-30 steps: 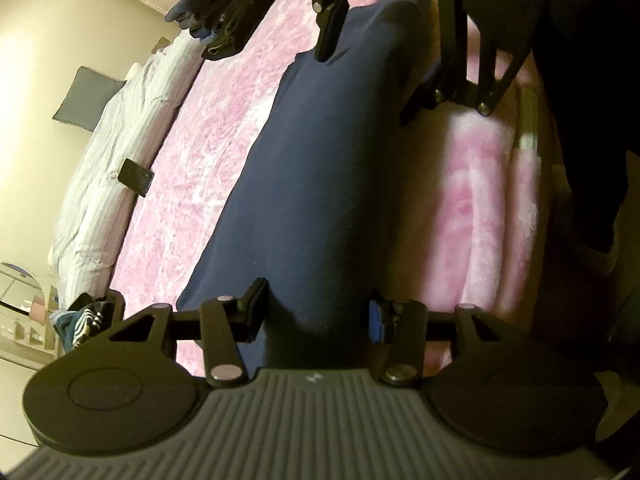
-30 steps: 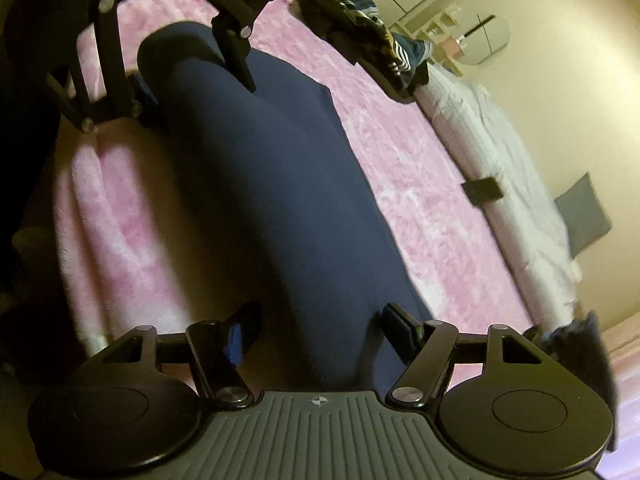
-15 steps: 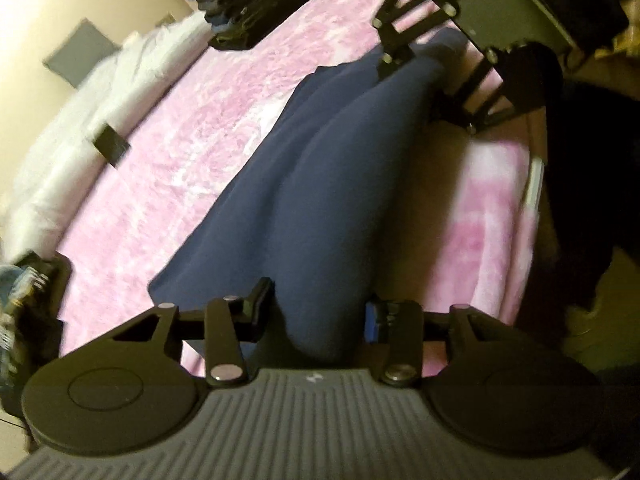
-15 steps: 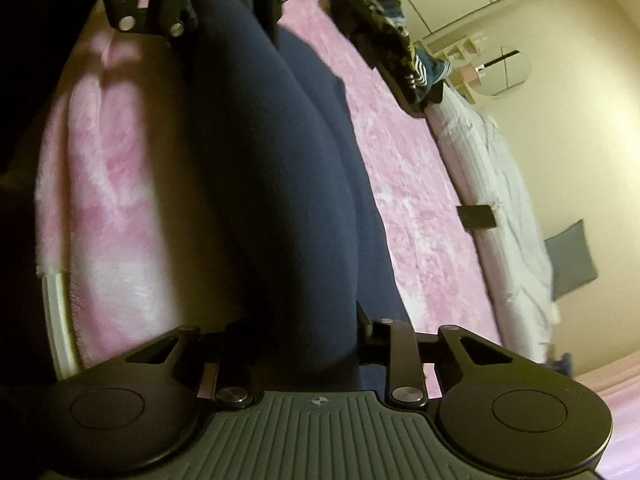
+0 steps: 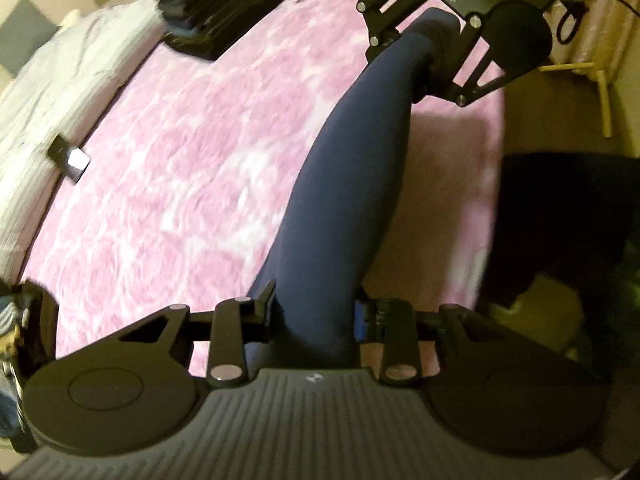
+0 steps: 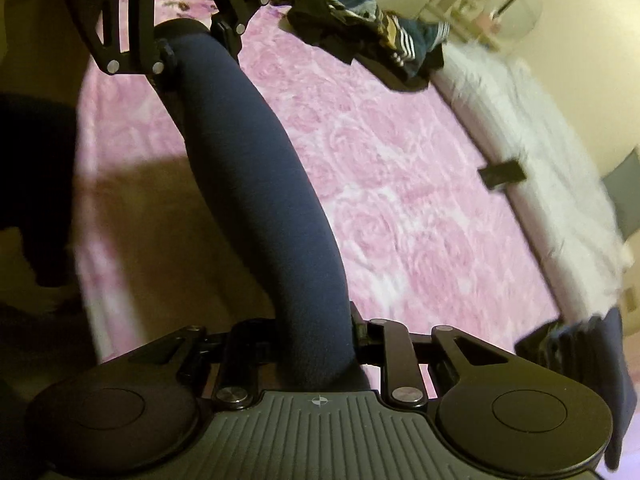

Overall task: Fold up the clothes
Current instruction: 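Grasp the folded navy garment with both grippers and lift it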

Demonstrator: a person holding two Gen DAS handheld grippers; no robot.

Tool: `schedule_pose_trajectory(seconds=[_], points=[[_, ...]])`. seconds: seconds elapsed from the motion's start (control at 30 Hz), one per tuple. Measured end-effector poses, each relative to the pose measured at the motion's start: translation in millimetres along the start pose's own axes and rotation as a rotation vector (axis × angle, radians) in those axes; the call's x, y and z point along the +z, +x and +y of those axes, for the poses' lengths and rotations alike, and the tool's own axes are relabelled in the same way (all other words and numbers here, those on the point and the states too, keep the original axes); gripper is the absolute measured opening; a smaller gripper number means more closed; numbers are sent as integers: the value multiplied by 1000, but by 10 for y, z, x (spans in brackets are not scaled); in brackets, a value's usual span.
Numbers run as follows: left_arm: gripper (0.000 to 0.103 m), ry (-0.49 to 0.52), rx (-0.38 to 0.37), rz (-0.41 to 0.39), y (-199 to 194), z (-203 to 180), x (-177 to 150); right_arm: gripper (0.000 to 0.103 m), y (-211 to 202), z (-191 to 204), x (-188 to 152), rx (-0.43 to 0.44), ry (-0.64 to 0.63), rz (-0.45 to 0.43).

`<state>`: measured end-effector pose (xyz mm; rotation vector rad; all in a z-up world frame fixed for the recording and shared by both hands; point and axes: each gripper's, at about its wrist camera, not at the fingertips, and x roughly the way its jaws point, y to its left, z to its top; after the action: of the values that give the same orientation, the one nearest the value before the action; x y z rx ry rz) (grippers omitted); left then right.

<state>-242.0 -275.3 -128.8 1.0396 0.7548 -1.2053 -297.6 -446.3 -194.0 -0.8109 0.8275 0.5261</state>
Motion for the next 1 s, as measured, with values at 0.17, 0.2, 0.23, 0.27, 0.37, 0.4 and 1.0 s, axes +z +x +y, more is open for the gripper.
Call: schedule_pose_trajectory(seconds=[0.17,0.2,0.23,0.27,0.37,0.4,1.0], points=[[31,54,-62,-19,-536,67,819,23,-801,-556,-206,-19,51,45],[31,65,-63,-31,-617,77,992,23,-961,-667,-247,-22,62,55],[31,78,-58,-48,-695,91,1177,23,-1121,-778,-288,-26,72,64],[31,92,-49,-67,-760,109,1356,23,-1281,-890,-329,-30,82,73],[31,133,-12,-124,-870,193,1837,23,-1762,-1223,-453,-41,113,100],[31,154,5,-145,-883,250,1987,23,-1857,-1350,-501,-67,118,101],[31,442,73,-392,-131,1213,3842,23,-2003,-3078,-1134,-315,167,276]])
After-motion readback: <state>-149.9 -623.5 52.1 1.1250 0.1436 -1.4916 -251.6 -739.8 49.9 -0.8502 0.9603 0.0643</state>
